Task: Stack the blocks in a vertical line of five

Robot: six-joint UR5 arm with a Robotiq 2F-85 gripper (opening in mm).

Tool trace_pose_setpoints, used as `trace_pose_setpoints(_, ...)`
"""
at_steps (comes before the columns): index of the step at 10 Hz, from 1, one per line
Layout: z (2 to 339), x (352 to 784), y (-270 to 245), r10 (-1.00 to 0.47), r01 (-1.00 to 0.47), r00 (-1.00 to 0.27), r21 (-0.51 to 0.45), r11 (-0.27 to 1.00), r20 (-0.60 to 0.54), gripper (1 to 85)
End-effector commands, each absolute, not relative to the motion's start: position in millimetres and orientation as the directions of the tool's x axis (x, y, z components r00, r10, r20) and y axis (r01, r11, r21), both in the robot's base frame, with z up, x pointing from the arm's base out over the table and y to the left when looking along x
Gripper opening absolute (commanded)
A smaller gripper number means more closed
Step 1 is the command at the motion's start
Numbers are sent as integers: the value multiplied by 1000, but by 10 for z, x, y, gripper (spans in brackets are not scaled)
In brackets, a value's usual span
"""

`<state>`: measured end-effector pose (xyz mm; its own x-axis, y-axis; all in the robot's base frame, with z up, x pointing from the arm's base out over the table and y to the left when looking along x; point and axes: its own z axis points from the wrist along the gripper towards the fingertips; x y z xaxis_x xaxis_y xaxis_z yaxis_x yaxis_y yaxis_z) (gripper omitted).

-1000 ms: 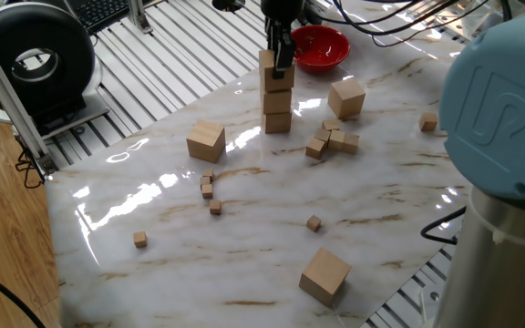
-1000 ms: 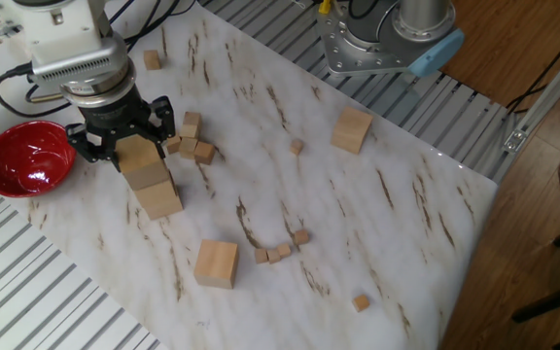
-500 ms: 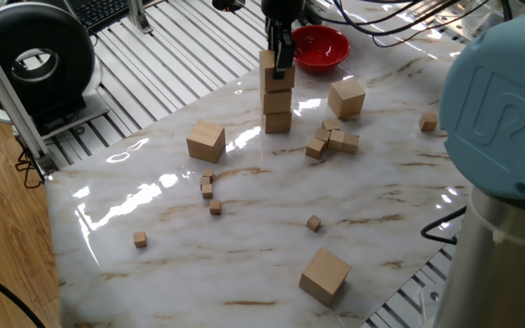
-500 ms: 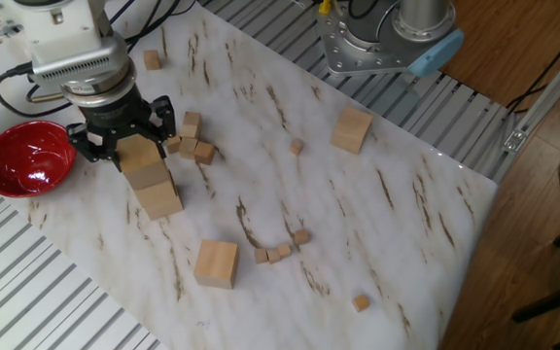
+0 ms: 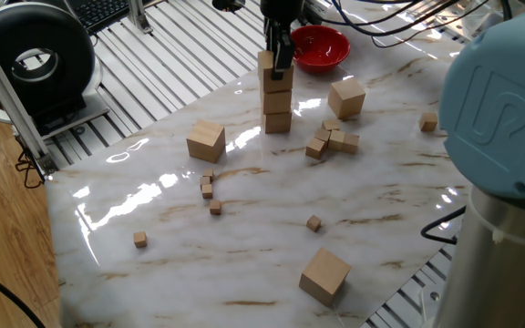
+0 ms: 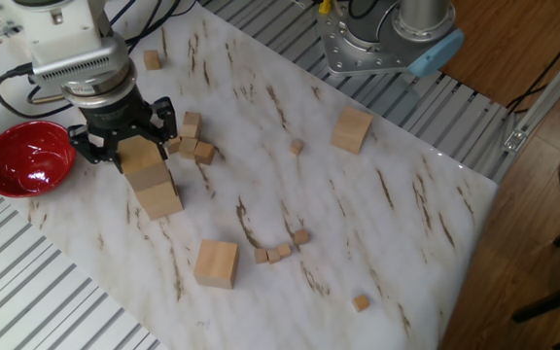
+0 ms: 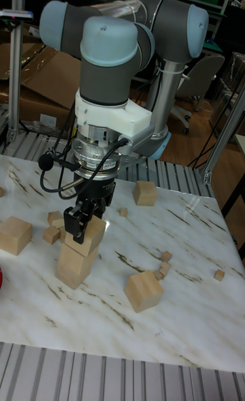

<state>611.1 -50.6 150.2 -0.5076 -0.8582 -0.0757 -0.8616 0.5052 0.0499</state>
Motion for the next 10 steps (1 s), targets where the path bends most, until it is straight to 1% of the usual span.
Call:
trace_pose_setpoints(1,1510,6113,-511,-856,-860,-511,50,508,-78,447)
trace_pose_setpoints(5,1496,6083,-521,-852,-855,-519,58,516,-75,457)
trace_pose_setpoints(9,1479,6044,-504,-854,-858,-513,71,509,-86,533)
trace_pose_setpoints(10,1477,6047,-490,-856,-861,-508,73,503,-91,567)
